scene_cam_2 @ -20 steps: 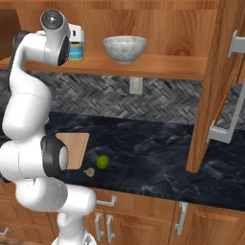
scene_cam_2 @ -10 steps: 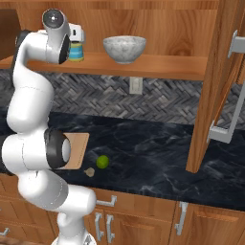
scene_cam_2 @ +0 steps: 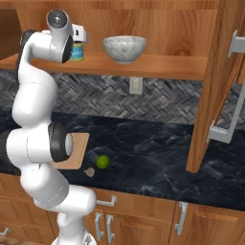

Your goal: Open the cabinet. Place the bowl and condiment on the counter. Then place the lime and garlic on the cutting board.

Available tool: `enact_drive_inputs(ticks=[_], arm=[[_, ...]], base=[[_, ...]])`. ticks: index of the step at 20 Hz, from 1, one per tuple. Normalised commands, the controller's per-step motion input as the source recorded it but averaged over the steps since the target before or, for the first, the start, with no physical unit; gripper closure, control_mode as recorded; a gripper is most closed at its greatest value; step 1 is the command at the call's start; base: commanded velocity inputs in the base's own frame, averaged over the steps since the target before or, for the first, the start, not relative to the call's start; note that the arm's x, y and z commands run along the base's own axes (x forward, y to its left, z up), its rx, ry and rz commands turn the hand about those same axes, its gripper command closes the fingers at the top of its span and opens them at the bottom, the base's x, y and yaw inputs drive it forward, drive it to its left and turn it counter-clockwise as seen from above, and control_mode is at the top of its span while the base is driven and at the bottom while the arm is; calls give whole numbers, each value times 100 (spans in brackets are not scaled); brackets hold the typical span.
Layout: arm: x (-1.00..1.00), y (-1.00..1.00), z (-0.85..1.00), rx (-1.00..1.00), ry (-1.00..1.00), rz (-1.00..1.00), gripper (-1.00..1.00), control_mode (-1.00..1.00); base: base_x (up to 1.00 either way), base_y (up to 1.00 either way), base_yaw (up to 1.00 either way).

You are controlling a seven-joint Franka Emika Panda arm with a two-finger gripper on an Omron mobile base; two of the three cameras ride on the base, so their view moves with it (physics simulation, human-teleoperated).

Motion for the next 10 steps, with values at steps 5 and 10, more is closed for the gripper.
enact_drive_inputs(ticks=[5, 10], arm=[[29, 4, 0, 0, 0, 0, -100, -100], [26, 11, 0, 0, 0, 0, -100, -100]], base=[[0, 0, 0], [0, 0, 0]])
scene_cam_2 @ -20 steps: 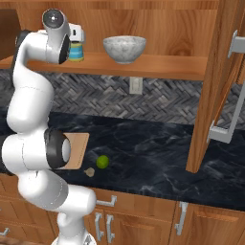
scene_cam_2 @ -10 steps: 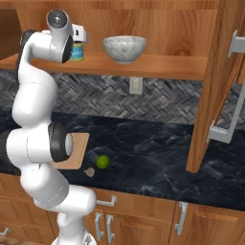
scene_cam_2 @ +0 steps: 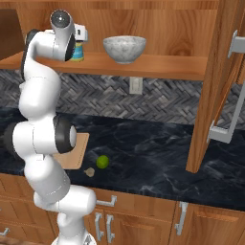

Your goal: Open the cabinet. Place the bowl and condiment on the counter. Then place the lime and garlic on the cutting board.

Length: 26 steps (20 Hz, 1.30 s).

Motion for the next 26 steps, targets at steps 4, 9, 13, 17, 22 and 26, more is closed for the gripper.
enact_drive_inputs(ticks=[4, 9, 13, 17, 22, 26], arm=[[25, 7, -3, 0, 0, 0, -100, -100], [14, 0, -5, 0, 0, 0, -100, -100], [14, 0, -1, 0, 0, 0, -100, -100], [14, 0, -1, 0, 0, 0, -100, -100], [19, 0, 0, 0, 0, 0, -100, -100], [20, 11, 0, 0, 0, 0, -100, -100]], base=[[0, 0, 0], [0, 0, 0], [0, 0, 0], [0, 0, 0], [0, 0, 0], [0, 0, 0]])
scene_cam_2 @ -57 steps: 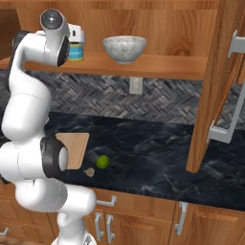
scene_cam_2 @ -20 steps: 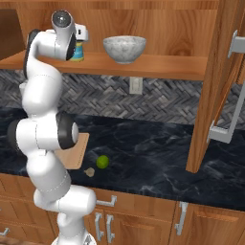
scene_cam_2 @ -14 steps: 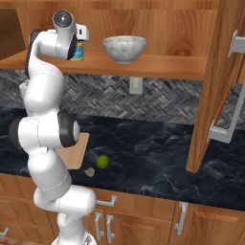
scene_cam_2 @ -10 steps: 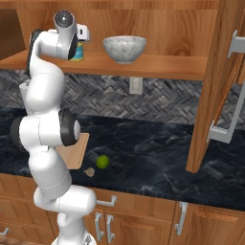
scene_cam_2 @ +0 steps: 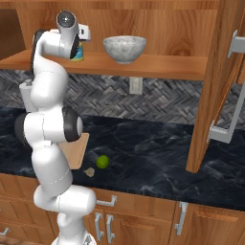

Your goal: Open the cabinet. Place the bowl and condiment on the counter. Then place the lime and garlic on the cutting board.

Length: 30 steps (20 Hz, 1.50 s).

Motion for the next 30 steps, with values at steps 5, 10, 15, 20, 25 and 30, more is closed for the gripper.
enact_drive_inputs(ticks=[5, 10, 15, 20, 25, 30], arm=[[17, 16, -1, 0, 0, 0, -100, -100], [13, 1, -7, 0, 0, 0, -100, -100], [1, 0, -7, 0, 0, 0, -100, -100], [0, 0, -13, 0, 0, 0, -100, -100], [0, 0, -26, 0, 0, 0, -100, -100], [18, 0, -18, 0, 0, 0, -100, -100]], base=[[0, 0, 0], [0, 0, 0], [0, 0, 0], [0, 0, 0], [0, 0, 0], [0, 0, 0]])
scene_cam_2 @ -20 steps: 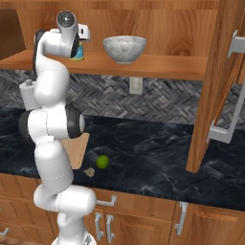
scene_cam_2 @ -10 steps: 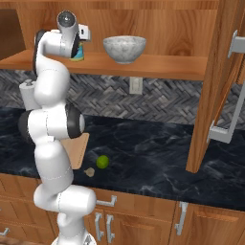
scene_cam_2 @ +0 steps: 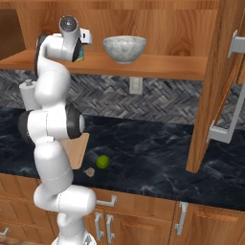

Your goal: Open the cabinet. Place the bowl and condiment on the counter. Then place the lime and garlic on the cutting board.

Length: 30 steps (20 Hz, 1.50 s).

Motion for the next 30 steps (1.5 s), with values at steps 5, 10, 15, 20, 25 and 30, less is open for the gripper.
enact_drive_inputs(ticks=[5, 10, 15, 20, 25, 30], arm=[[54, 1, -2, 0, 0, 0, 100, -100], [50, 1, 0, 0, 0, 0, 100, -100], [11, 16, 14, 0, 2, 0, 100, -100], [-81, 25, 39, 0, 1, -1, 100, -100], [-100, 0, 3, -2, -1, 0, 100, -100], [-100, -9, -64, -10, -12, 0, 100, -100]], base=[[0, 0, 0], [0, 0, 0], [0, 0, 0], [0, 0, 0], [0, 0, 0], [0, 0, 0]])
